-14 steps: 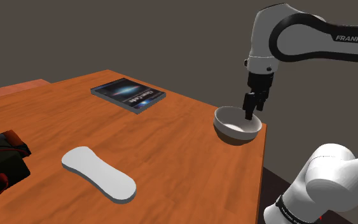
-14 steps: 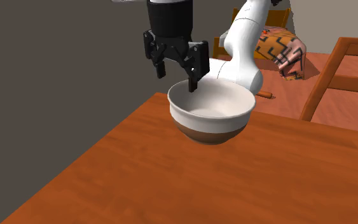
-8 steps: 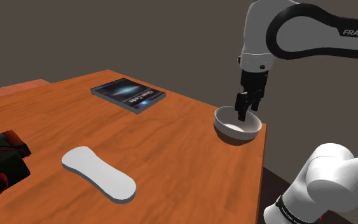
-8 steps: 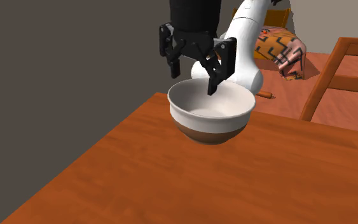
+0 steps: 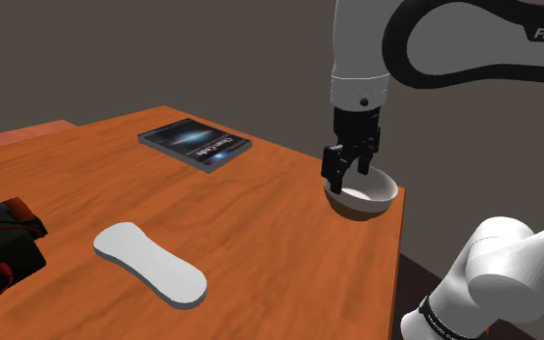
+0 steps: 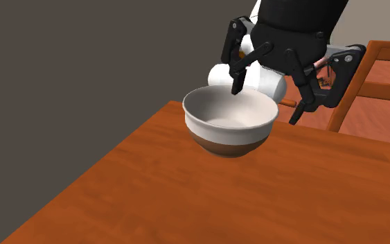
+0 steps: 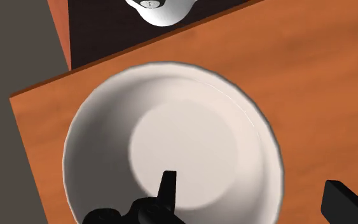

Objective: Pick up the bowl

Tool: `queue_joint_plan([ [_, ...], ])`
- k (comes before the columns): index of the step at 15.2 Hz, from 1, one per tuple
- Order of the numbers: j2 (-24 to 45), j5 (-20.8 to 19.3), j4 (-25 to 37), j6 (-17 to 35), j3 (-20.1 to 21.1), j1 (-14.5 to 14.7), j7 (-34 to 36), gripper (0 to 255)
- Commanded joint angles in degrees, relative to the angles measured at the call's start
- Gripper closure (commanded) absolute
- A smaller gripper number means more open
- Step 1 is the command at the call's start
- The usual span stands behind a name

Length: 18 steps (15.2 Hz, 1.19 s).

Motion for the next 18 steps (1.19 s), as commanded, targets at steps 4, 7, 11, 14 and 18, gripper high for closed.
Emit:
queue_joint_plan([
  [4, 1.1, 0.6, -0.9, 2.1, 1.9, 0.2, 2.2, 0],
  [7, 0.8, 0.8, -3.4, 4.4, 2.2, 0.4, 2.3, 0],
  [11, 0.7, 0.9, -4.6, 5.5, 2.3, 0.4, 2.2, 255],
  [14, 0.7, 0.9, -4.6, 5.5, 2.3, 0.4, 2.3, 255],
  [18, 0.7, 0.9, -4.7, 5.5, 2.3, 0.4, 2.3, 255],
])
